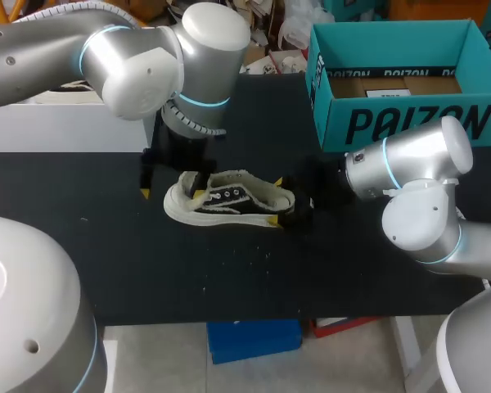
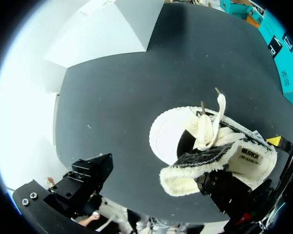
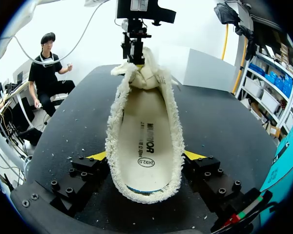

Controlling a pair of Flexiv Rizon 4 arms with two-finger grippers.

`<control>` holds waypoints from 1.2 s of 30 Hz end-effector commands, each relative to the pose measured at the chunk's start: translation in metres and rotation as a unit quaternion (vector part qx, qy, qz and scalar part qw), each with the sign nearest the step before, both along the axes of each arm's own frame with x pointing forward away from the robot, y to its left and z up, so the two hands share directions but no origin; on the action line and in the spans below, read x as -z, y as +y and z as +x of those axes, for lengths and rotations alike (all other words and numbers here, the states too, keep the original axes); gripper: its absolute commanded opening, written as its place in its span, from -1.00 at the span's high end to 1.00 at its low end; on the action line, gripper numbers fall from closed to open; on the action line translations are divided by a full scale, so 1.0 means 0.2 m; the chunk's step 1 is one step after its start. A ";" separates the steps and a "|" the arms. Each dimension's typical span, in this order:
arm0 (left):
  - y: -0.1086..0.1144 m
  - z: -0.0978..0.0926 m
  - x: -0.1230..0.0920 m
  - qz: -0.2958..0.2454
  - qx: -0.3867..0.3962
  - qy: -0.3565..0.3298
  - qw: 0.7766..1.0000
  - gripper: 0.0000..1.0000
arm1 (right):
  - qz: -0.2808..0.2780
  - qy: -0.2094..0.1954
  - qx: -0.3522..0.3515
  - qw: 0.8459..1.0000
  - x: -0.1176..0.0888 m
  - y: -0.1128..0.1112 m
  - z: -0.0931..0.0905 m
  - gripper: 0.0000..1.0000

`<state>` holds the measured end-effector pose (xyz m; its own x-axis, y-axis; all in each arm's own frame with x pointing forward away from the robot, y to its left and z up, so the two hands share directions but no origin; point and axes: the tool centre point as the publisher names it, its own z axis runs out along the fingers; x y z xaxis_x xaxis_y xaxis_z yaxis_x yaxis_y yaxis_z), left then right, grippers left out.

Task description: Take the shoe out of the shoebox, open the shoe tongue, remove and reinsert the insole, then place the shoe into the shoebox

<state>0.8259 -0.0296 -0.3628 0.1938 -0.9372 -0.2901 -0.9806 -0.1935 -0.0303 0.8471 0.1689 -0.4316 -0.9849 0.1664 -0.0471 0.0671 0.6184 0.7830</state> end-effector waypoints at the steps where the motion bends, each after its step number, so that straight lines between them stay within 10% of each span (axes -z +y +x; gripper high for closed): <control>1: 0.05 0.03 0.02 -0.016 -0.004 0.004 1.000 -1.00 | -0.002 0.000 0.002 1.000 0.02 0.00 0.00 1.00; 16: 0.09 0.05 0.03 -0.033 -0.014 0.012 0.999 -1.00 | -0.002 0.000 0.002 1.000 0.02 0.00 0.00 1.00; 31: -0.08 0.03 -0.29 -0.028 0.082 -0.035 0.996 -1.00 | -0.002 0.000 0.002 1.000 0.02 0.00 0.00 1.00; 33: -0.12 0.05 -0.33 -0.026 0.104 -0.038 0.993 -0.77 | -0.002 0.000 0.002 1.000 0.02 0.00 0.00 1.00; 36: -0.17 0.09 -0.38 -0.034 0.162 -0.035 0.986 0.09 | -0.002 0.000 0.002 1.000 0.02 0.00 0.00 1.00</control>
